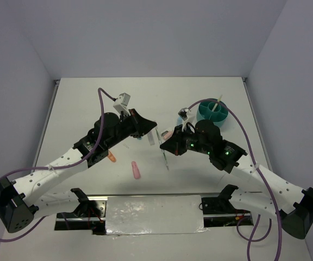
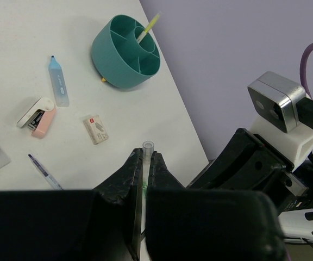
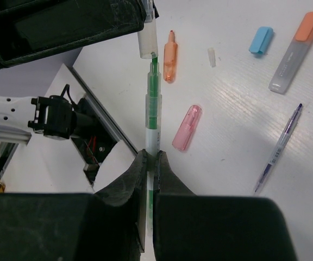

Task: Sort the stationery into containers
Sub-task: Close the pen cap on the pen.

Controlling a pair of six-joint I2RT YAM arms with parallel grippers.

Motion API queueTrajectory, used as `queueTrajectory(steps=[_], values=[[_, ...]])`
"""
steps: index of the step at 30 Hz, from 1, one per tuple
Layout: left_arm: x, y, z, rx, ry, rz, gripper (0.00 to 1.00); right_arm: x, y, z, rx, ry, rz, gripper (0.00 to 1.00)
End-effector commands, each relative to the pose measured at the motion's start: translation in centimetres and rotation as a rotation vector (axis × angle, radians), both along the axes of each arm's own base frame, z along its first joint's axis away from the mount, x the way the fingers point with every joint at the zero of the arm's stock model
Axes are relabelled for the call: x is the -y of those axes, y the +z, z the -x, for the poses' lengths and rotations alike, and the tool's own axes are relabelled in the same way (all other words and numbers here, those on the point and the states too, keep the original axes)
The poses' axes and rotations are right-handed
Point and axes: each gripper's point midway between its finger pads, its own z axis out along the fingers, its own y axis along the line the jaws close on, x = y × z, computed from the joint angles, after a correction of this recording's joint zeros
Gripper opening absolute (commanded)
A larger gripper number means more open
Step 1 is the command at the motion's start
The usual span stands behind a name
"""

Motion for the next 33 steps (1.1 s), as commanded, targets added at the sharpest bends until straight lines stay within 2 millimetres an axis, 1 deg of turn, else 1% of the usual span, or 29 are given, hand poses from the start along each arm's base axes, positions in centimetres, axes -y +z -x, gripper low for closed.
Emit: queueTrajectory(steps=[1,3,6,14,19,25,30,33], values=[[0.1,1.1,0.0,0.031,-0.012,0.021,0.0,-0.3,3.0,-0.1,0.075,0.013,-0.048,0.0],[-0.2,1.5,-0.4,0.041,0.018,0.02,0.0,-0.2,2.7,0.0,0.071,0.01,-0.047,0.0],[-0.2,1.7,-0.5,0.046,0.021,0.014,0.0,0.1,2.6,0.1,0.071,0.004,-0.047,0.0],[-0.2,1.5,-0.5,0.04,0.02,0.012,0.0,0.4,2.4,0.2,0.067,-0.003,-0.04,0.0],[-0.4,1.5,-0.7,0.036,0.036,0.007,0.0,0.2,2.4,0.3,0.064,0.011,-0.034,0.0],[0.1,2.1,-0.6,0.045,0.013,0.025,0.0,0.2,2.1,0.2,0.062,-0.001,-0.031,0.0],[0.3,1.6,-0.5,0.029,0.005,0.034,0.0,0.3,2.7,-0.3,0.075,-0.019,-0.033,0.0],[0.2,1.4,-0.3,0.021,0.003,0.042,0.0,0.2,2.7,-0.5,0.077,-0.018,-0.025,0.0]])
